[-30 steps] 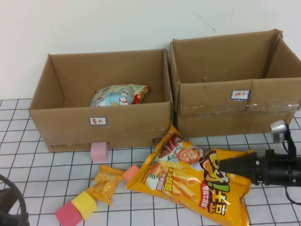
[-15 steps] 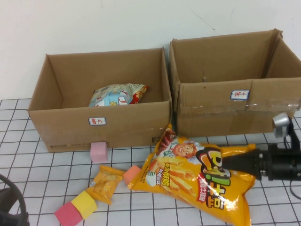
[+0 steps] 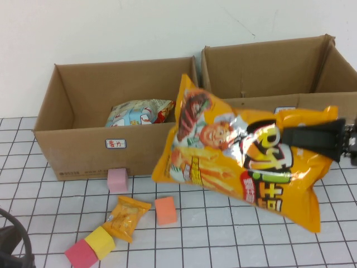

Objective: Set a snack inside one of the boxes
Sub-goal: Pick up the potato chip, then place the potato chip in the potato chip box

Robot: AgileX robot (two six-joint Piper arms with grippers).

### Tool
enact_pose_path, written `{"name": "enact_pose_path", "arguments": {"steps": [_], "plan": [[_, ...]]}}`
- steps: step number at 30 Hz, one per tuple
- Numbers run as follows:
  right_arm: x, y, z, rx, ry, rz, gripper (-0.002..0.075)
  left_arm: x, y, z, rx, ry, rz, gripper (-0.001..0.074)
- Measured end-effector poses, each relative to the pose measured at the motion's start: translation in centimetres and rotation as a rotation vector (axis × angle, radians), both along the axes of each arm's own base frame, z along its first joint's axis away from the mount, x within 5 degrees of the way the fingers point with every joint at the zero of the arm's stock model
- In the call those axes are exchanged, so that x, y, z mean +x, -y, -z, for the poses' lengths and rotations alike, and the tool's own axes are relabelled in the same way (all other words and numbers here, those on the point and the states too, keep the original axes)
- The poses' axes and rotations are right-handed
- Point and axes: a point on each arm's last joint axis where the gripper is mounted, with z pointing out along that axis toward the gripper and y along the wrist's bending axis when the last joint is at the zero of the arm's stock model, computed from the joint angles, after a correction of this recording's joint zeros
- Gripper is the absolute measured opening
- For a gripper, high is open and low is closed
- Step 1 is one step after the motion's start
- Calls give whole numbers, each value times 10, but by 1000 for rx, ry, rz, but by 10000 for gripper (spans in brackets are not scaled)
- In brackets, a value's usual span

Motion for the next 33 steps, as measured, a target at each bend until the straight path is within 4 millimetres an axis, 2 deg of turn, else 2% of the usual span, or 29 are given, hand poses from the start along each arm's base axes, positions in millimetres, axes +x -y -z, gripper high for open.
{"name": "enact_pose_path", "arguments": {"steps": [3,6,10,14,18,22,25,27,28,30,31,33], "plan": [[-8,-2,-17,21,50,8,14,0,0,0,-5,0,-1,-1],[-4,-8,-40,23,138,-20,13,0,1,0,-20,-1,-4,-1],[5,-29,-76,24,267,-83,13,0,1,0,-24,-1,-4,-1],[25,-61,-112,-22,415,-56,13,0,1,-1,-32,0,-6,-1],[55,-92,-130,-58,525,-6,13,0,2,-1,-42,0,-8,-1],[90,-118,-123,-83,549,31,13,0,2,-1,-45,0,-8,-1],[117,-135,-108,-123,595,46,16,0,2,-1,-45,0,-8,-1],[135,-143,-91,-154,601,56,66,0,2,-1,-45,0,-8,-1],[143,-146,-81,-165,593,60,124,0,2,-1,-45,0,-8,-1],[156,-150,-64,-177,566,65,292,0,2,-1,-45,0,-8,-1],[159,-151,-57,-181,555,65,388,0,2,-1,-47,0,-9,-1],[163,-152,-50,-186,544,63,531,0,2,-1,-47,0,-9,-1]]}}
